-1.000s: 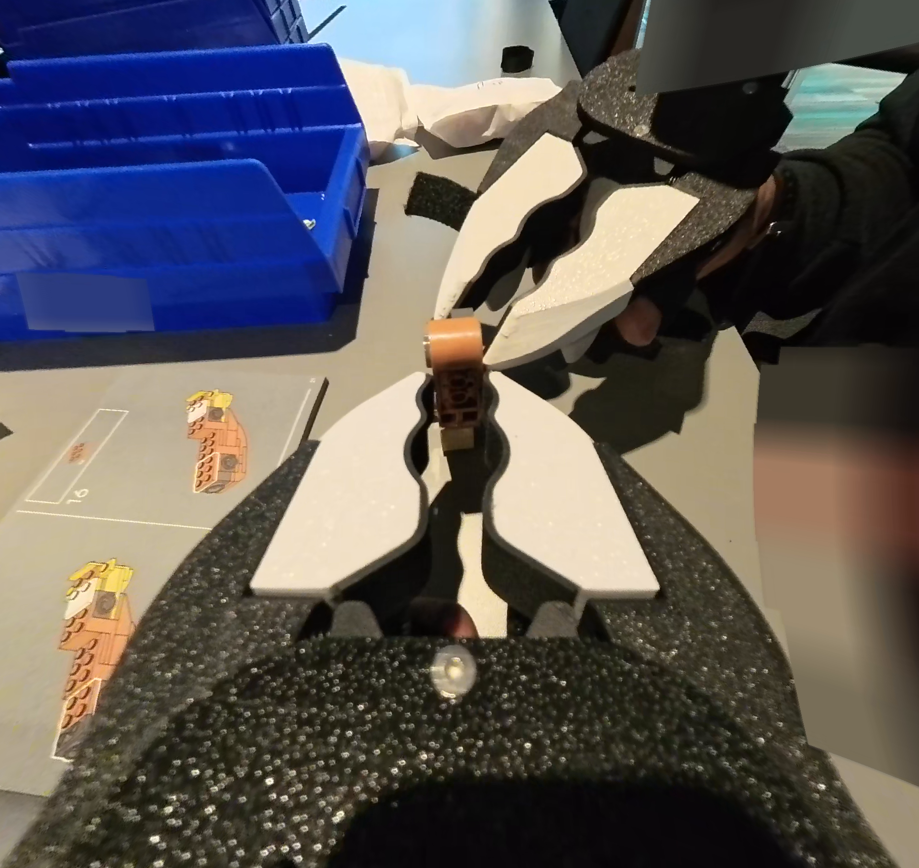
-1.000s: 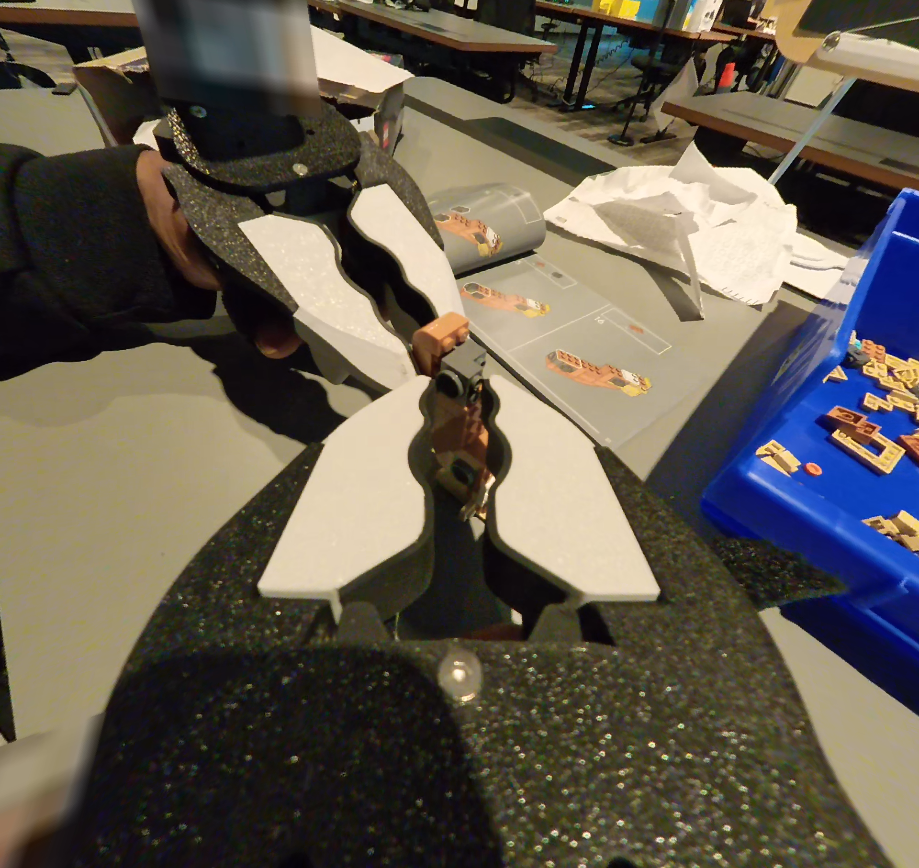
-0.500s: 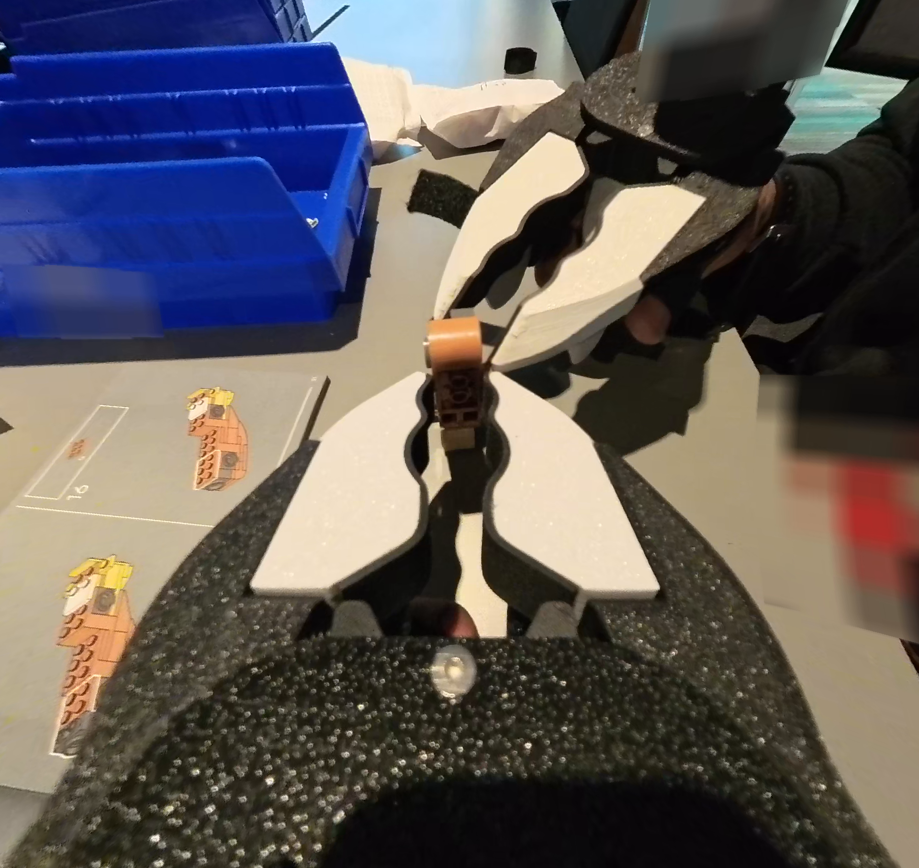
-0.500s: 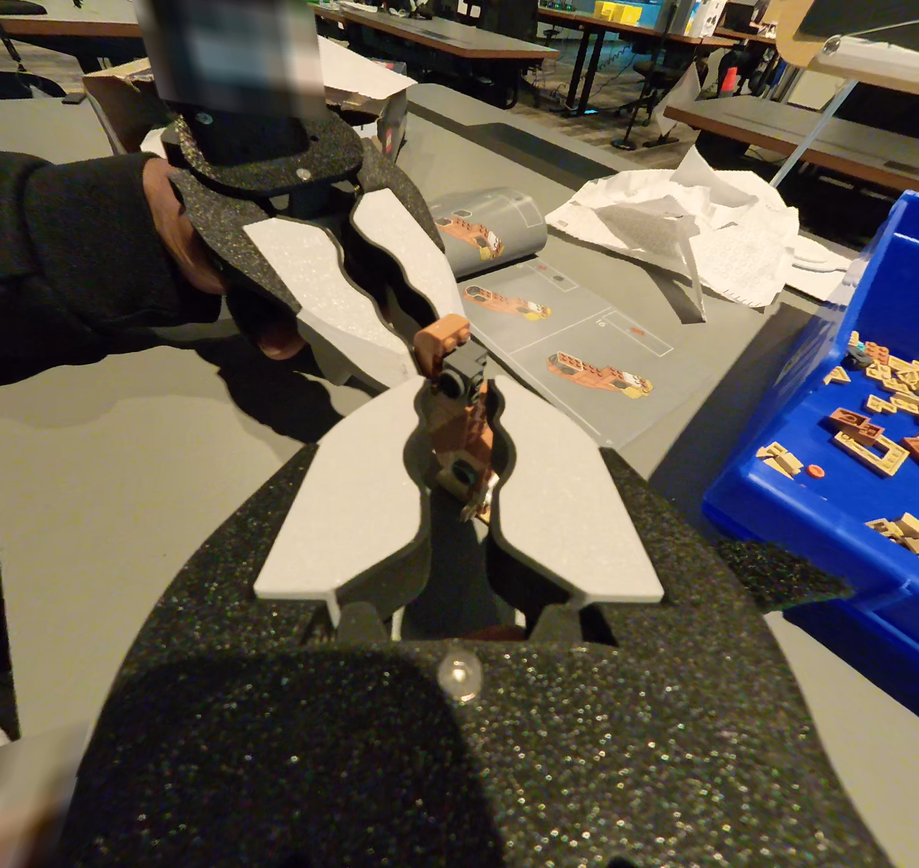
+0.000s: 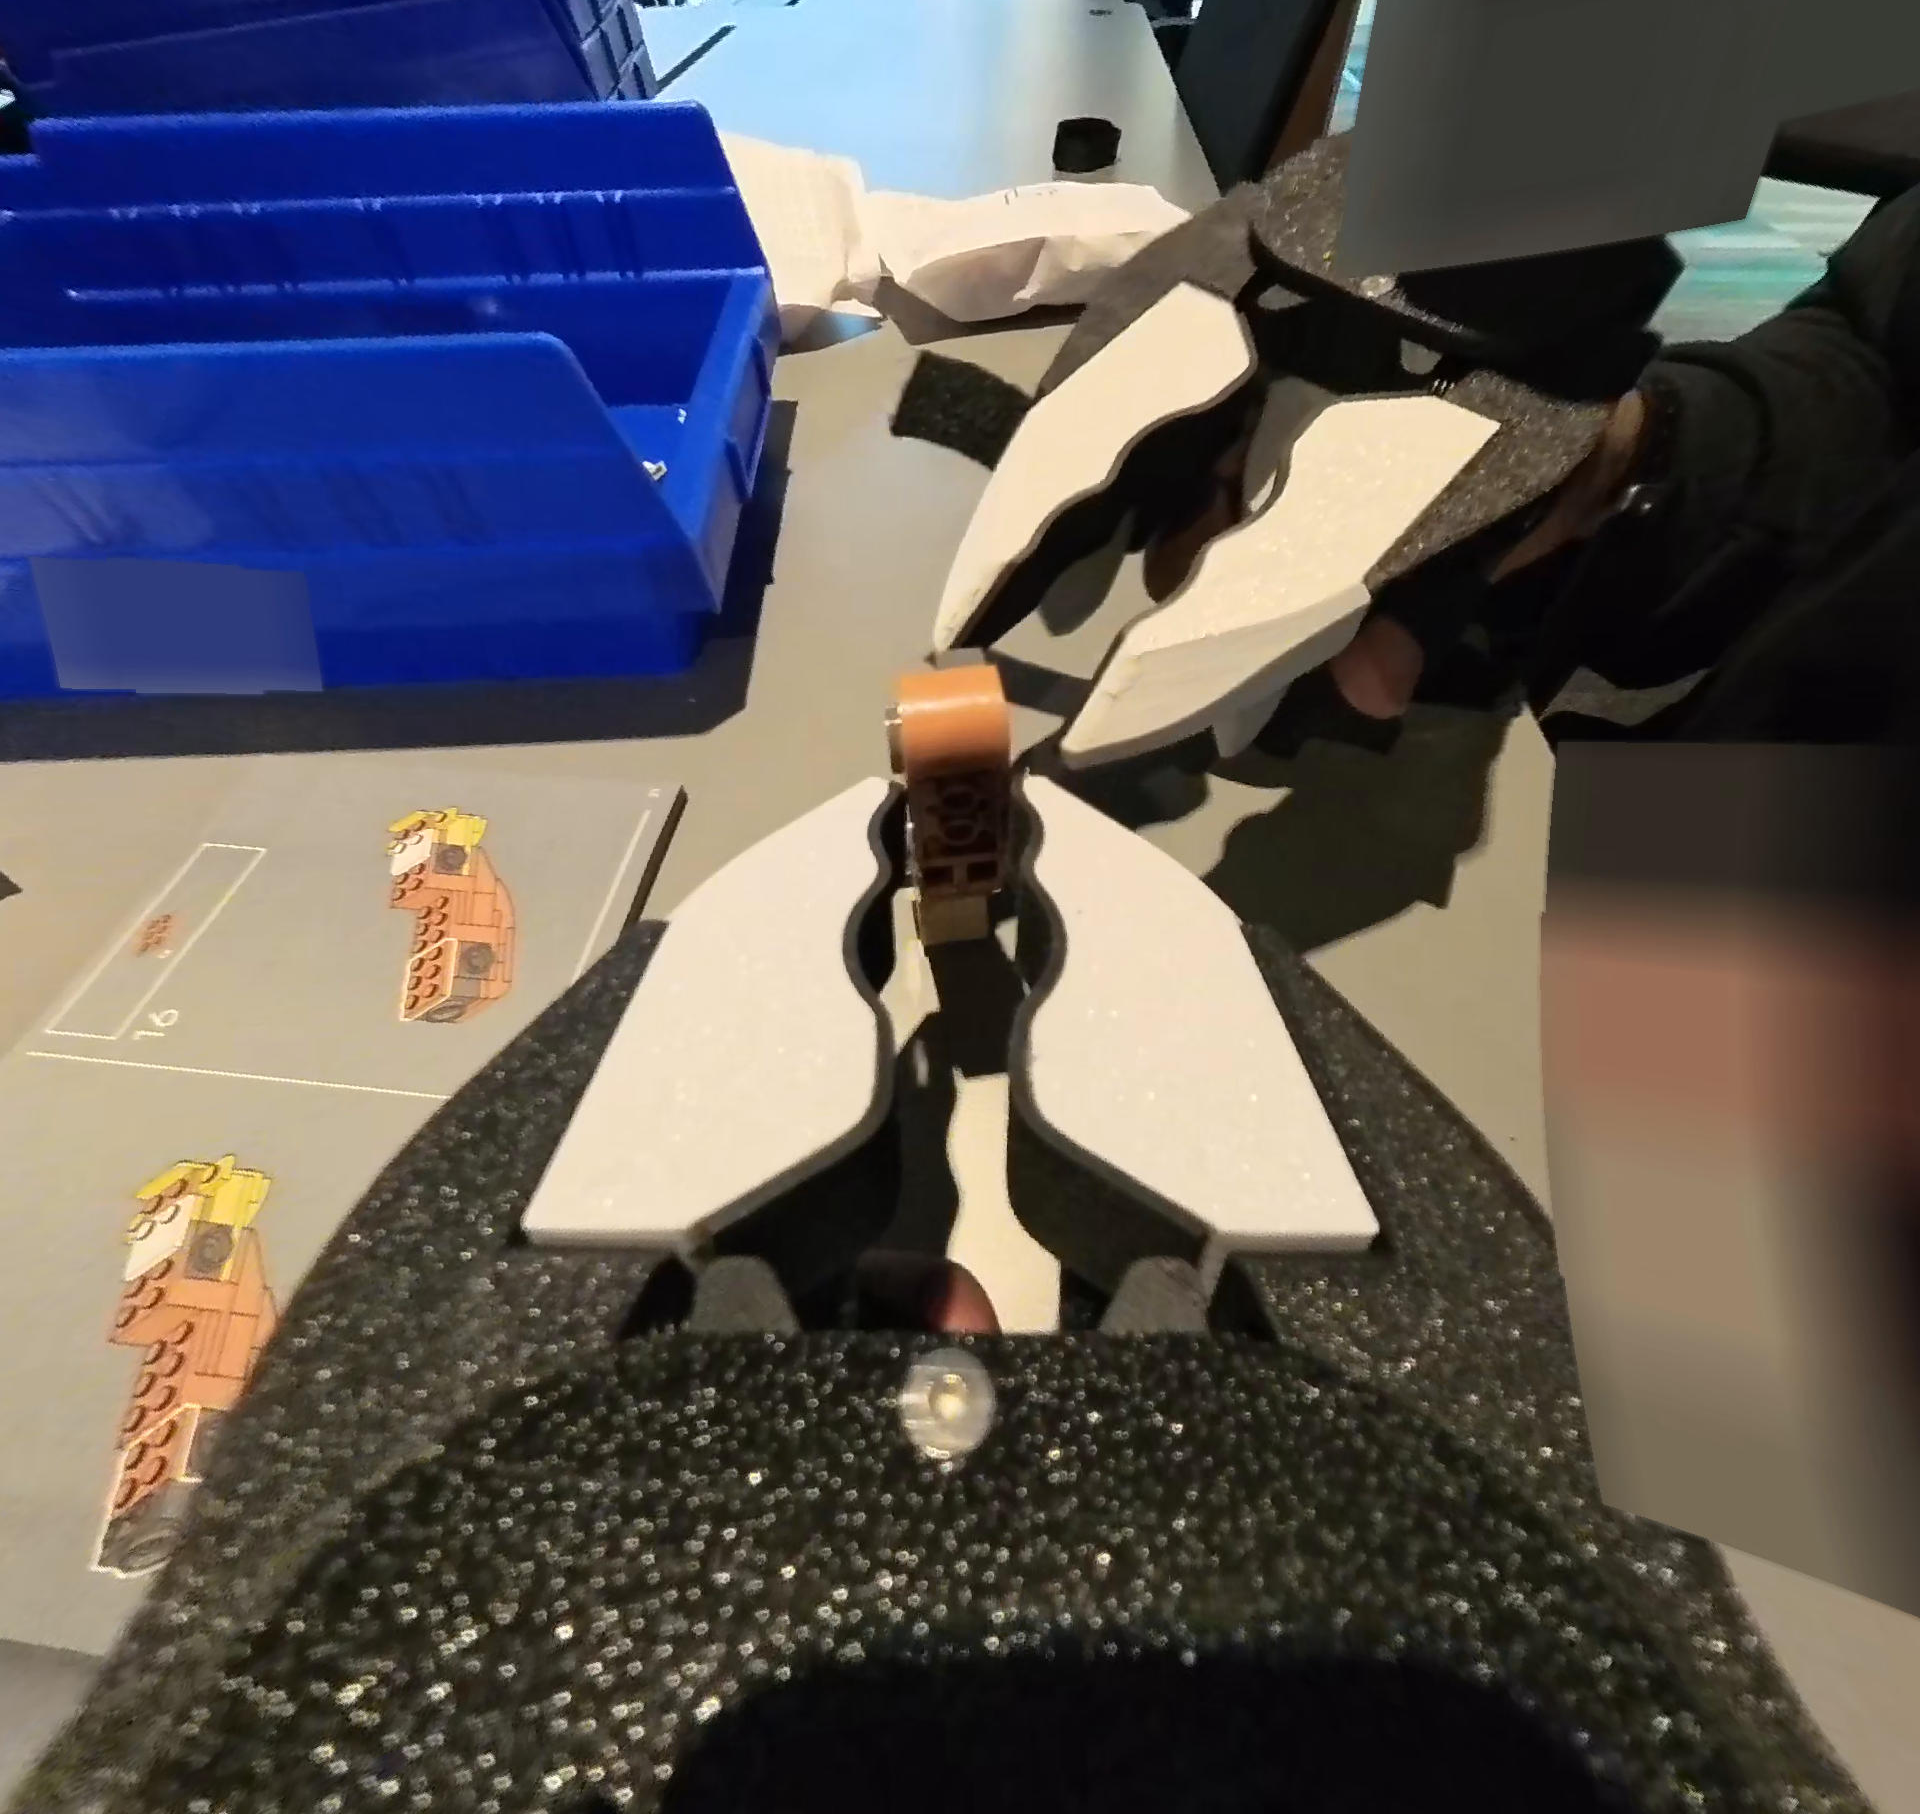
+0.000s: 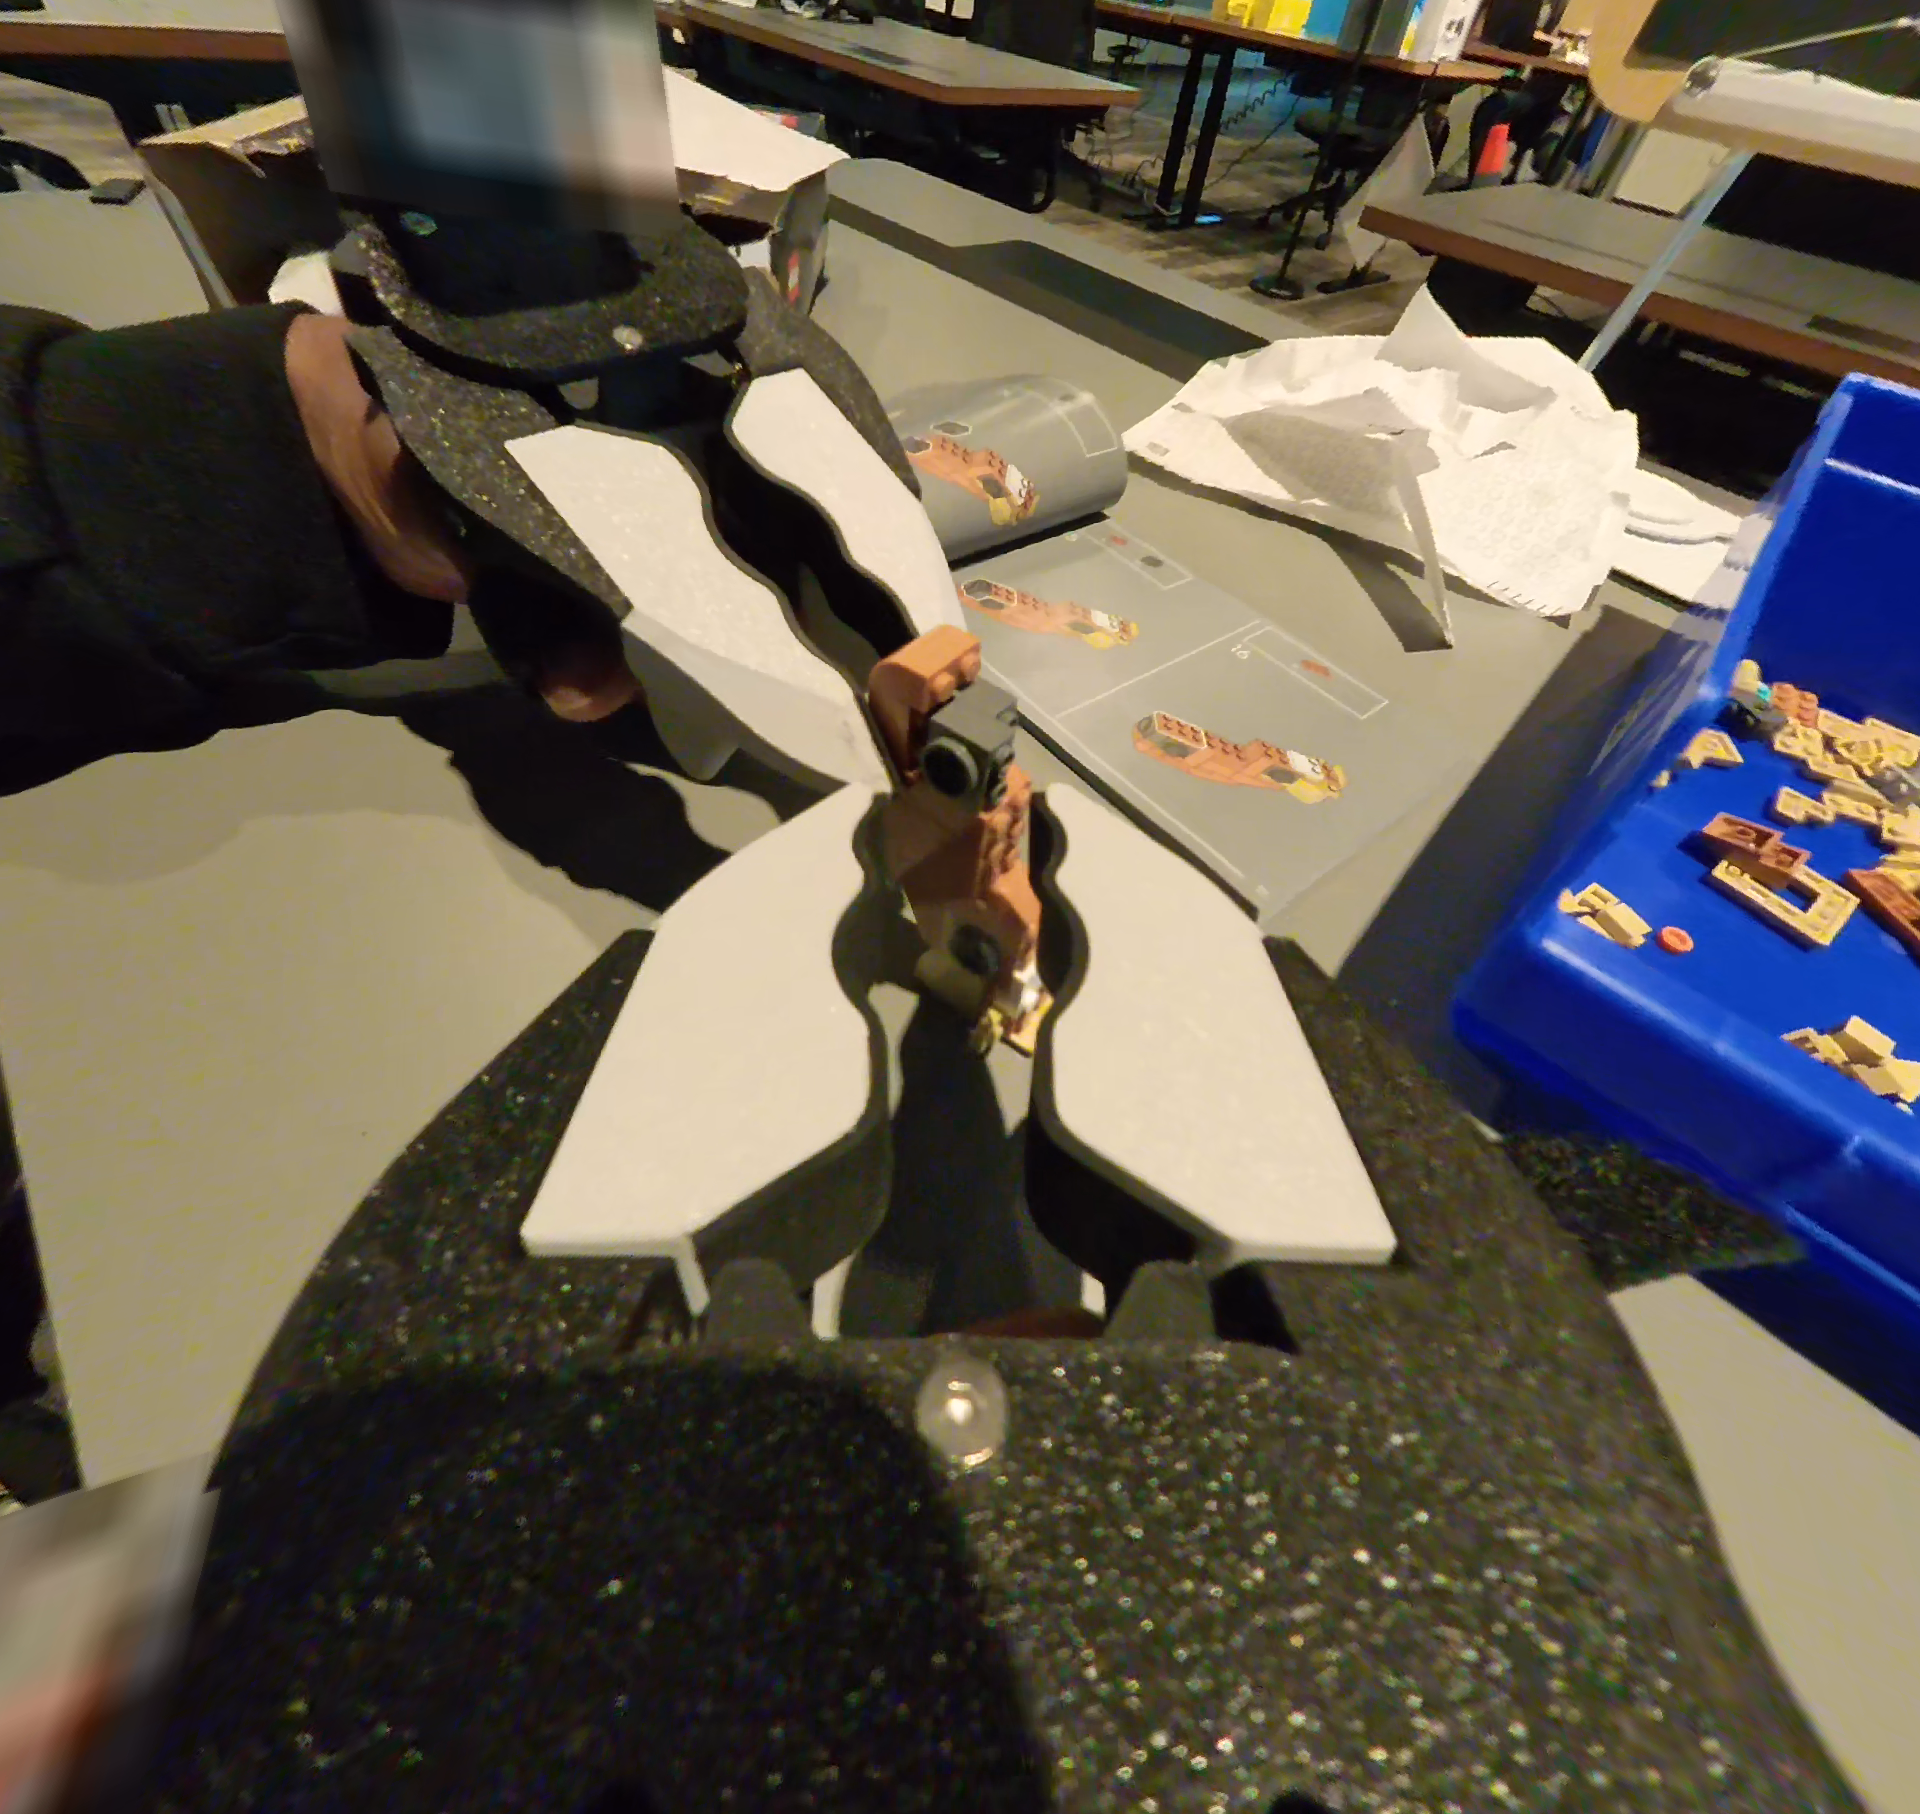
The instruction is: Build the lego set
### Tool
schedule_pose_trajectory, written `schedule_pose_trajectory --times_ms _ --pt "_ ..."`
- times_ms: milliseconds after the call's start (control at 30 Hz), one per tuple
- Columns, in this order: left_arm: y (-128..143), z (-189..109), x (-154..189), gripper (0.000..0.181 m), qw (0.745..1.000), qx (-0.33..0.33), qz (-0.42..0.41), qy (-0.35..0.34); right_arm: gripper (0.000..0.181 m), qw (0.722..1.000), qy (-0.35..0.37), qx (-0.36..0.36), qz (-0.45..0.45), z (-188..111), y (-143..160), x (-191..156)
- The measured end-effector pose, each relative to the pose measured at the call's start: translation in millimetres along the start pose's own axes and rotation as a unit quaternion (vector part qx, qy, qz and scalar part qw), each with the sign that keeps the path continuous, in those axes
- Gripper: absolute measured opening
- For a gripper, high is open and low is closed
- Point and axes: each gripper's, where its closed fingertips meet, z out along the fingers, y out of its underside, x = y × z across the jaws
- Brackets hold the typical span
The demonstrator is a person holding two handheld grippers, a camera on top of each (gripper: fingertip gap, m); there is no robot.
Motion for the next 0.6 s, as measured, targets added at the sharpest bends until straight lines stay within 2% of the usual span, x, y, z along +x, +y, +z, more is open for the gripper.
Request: schedule_pose_trajectory --times_ms 233,600 --pt "0 -2 0 0.02 1.0 0.002 -0.003 -0.002 0.028 0.999 0.037 -0.012 0.023 -2 3 3" --pt "5 -12 -1 0.024 1.0 -0.004 -0.003 -0.001 0.043 0.991 0.12 -0.011 0.056 -6 2 6"
